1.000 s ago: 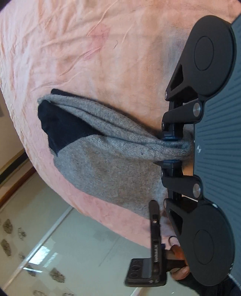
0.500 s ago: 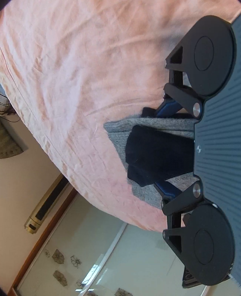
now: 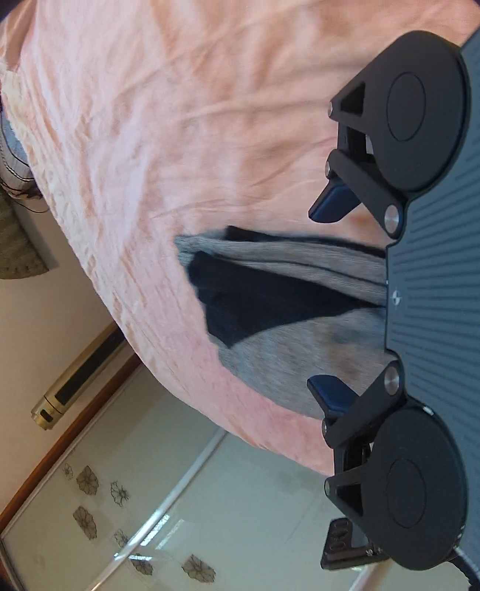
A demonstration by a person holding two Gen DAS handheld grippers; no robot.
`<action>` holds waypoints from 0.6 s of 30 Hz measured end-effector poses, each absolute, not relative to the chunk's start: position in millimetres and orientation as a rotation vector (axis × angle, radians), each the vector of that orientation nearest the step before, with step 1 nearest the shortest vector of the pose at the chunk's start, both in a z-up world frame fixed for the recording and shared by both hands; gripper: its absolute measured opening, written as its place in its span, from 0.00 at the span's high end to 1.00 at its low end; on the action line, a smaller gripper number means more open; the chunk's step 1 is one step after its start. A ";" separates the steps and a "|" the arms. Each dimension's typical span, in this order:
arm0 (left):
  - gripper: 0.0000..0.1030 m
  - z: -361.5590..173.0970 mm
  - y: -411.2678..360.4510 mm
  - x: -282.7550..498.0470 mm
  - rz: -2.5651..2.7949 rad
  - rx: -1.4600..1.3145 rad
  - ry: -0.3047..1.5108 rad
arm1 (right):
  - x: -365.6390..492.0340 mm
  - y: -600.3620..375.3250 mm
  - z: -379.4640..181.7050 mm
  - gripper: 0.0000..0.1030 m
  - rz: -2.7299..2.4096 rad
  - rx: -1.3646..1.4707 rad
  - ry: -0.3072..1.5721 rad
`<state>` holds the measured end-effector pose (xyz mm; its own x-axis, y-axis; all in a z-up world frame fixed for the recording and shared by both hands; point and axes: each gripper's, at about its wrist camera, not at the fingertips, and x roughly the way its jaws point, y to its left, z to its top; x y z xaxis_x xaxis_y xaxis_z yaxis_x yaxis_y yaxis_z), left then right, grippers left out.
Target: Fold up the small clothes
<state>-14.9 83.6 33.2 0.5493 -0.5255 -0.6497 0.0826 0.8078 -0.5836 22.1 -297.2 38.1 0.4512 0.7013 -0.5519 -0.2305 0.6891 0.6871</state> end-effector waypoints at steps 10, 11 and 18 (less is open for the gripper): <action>0.85 20.4 72.9 -25.7 -0.406 -0.654 1.036 | -7.0 -266.5 28.1 0.79 0.706 0.476 1.044; 0.86 24.9 73.0 -29.2 -0.408 -0.638 1.029 | -11.0 -266.0 34.9 0.79 0.714 0.447 1.026; 0.83 32.9 72.6 -57.6 -0.348 -0.447 0.950 | -27.6 -279.8 29.6 0.71 0.664 0.474 1.004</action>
